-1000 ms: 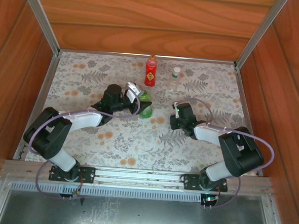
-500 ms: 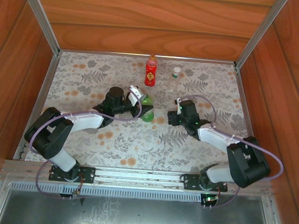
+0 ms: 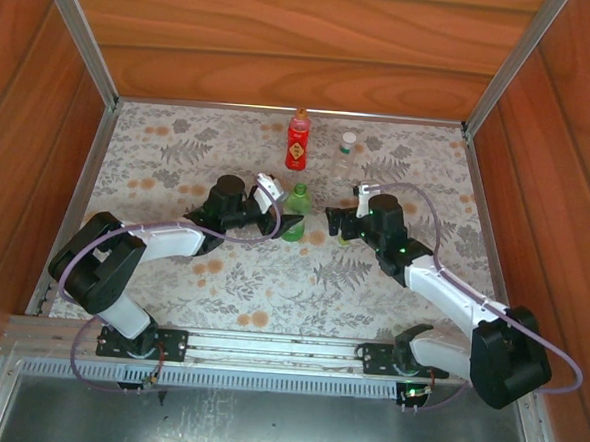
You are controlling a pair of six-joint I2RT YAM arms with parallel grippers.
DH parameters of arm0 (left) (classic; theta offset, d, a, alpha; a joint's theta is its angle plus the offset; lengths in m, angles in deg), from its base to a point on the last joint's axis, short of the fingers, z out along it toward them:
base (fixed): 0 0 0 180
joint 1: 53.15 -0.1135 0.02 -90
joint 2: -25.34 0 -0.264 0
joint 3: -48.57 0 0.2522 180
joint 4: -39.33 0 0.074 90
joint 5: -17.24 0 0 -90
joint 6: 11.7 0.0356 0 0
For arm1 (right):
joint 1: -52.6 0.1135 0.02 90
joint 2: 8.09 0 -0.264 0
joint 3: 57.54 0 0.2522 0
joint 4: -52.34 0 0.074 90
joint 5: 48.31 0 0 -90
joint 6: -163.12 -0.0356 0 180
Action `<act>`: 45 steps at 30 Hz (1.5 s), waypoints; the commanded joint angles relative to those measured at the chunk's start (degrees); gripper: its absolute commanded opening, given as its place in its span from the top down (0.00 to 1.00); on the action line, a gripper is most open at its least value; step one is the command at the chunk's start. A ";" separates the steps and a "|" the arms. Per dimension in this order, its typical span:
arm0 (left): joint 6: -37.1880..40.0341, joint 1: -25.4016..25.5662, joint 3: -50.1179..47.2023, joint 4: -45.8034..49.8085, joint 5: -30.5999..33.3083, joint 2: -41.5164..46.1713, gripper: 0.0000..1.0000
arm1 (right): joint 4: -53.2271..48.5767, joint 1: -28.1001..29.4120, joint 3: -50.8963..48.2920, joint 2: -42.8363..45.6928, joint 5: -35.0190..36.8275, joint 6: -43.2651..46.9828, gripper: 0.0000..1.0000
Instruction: Screw on the bottle caps
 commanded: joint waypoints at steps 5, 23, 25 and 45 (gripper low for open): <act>0.89 0.29 0.35 -0.28 -1.00 -0.57 0.13 | 0.02 -0.25 1.52 1.00 -5.97 2.23 0.00; -6.23 0.32 -6.22 -7.65 4.42 6.37 0.01 | 6.13 -0.53 -2.40 4.53 -2.22 1.79 0.00; -6.31 0.28 -7.76 -7.59 5.16 8.51 0.00 | 5.46 -0.54 -2.30 5.98 -3.40 3.13 0.00; -8.47 0.99 -13.96 -7.56 5.05 17.97 0.00 | -4.20 -0.54 -0.65 12.41 -6.78 0.32 0.00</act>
